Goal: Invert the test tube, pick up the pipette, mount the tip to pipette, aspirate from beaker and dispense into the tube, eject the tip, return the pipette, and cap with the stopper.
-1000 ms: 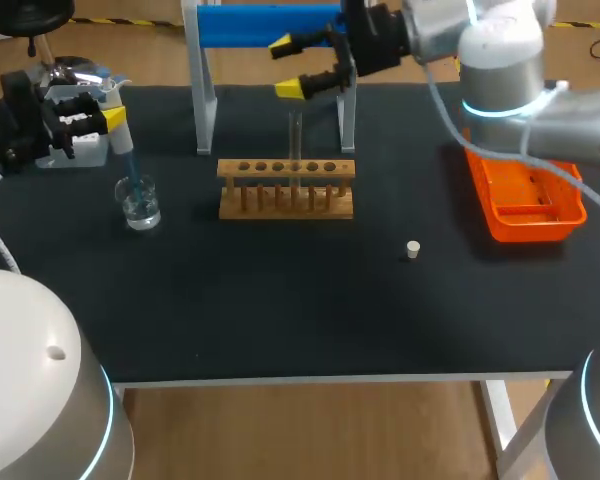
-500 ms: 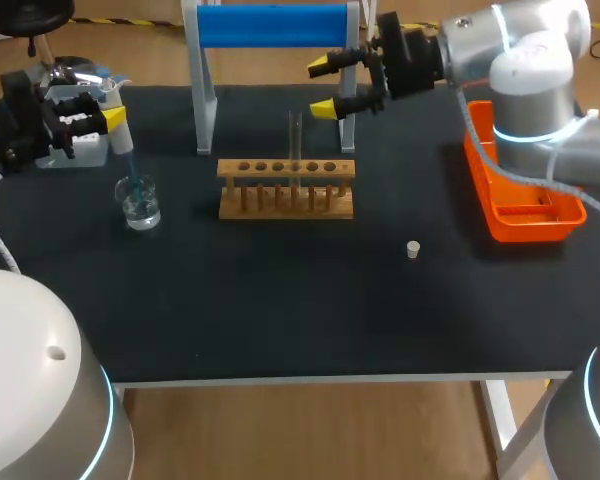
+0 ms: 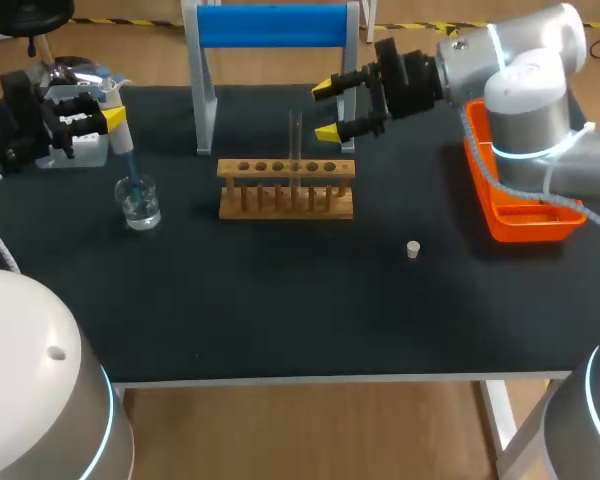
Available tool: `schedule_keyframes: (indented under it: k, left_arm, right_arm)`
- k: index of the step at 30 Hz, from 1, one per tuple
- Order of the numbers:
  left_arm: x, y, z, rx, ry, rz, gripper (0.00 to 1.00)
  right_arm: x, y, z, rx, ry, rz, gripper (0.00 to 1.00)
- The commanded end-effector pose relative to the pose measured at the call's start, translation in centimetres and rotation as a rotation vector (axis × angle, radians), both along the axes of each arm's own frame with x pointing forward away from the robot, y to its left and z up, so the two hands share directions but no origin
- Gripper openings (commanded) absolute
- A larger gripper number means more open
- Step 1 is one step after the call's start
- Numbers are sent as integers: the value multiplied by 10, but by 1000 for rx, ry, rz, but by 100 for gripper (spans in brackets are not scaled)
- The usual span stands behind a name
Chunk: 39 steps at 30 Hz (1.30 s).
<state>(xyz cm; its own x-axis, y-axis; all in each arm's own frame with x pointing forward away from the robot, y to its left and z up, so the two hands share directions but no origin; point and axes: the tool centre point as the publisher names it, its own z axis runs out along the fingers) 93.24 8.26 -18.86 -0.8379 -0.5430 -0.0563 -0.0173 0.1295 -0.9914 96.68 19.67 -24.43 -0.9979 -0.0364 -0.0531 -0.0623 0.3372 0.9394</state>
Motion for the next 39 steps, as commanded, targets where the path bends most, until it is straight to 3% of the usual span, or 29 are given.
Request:
schedule_keyframes:
  k: [1, 18, 39]
  left_arm:
    - [0, 0, 0, -1, 0, -1, 0]
    - [0, 0, 0, -1, 0, -1, 0]
    - [0, 0, 0, -1, 0, -1, 0]
  right_arm:
    - [5, 5, -15, -10, 7, 4, 100]
    - [7, 18, -46, -104, -17, -10, 100]
    - [14, 47, -50, -191, -47, -33, 100]
